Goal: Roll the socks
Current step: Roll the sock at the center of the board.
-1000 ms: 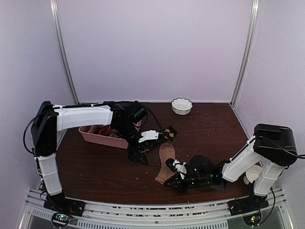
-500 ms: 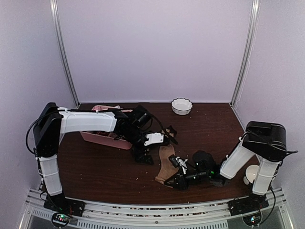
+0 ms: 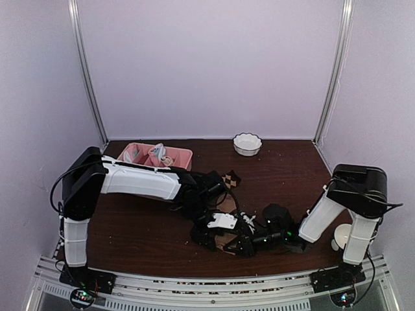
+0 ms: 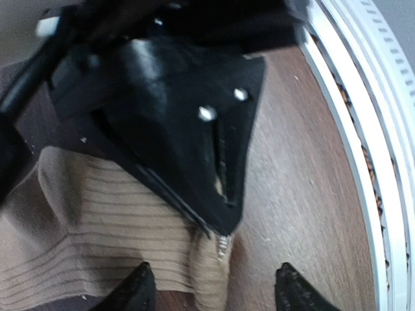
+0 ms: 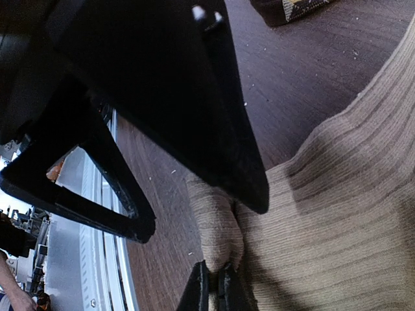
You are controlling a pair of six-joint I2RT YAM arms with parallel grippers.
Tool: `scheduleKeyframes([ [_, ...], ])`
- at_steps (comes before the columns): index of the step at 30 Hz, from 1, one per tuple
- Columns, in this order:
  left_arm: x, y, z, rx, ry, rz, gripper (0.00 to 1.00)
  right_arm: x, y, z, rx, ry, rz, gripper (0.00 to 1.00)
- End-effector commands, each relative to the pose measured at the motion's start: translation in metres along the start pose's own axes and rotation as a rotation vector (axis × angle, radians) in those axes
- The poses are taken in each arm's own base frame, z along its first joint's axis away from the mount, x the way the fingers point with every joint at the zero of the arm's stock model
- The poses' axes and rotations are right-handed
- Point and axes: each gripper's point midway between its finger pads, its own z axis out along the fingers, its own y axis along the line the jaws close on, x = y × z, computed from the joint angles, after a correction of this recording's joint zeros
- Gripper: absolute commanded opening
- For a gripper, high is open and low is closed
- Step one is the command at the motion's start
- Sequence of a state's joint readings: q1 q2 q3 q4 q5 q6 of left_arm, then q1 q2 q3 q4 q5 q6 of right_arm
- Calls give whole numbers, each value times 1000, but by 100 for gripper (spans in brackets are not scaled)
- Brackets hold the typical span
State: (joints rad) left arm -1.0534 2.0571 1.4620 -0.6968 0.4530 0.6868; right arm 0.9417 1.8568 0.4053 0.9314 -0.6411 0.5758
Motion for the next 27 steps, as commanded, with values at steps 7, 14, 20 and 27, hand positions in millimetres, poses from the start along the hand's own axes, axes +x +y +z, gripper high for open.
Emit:
scheduleKeyframes([
  [7, 4, 1, 15, 91, 17, -33, 31, 69, -50, -13, 183, 204, 146, 0],
  [14, 12, -5, 17, 152, 37, -102, 5, 61, -45, -14, 173, 171, 103, 0],
  [20, 15, -5, 16, 291, 17, -271, 0, 33, -25, -28, 212, 62, -115, 25],
  [27, 28, -10, 20, 395, 57, -426, 0, 24, -26, -42, 348, 4, -276, 34],
])
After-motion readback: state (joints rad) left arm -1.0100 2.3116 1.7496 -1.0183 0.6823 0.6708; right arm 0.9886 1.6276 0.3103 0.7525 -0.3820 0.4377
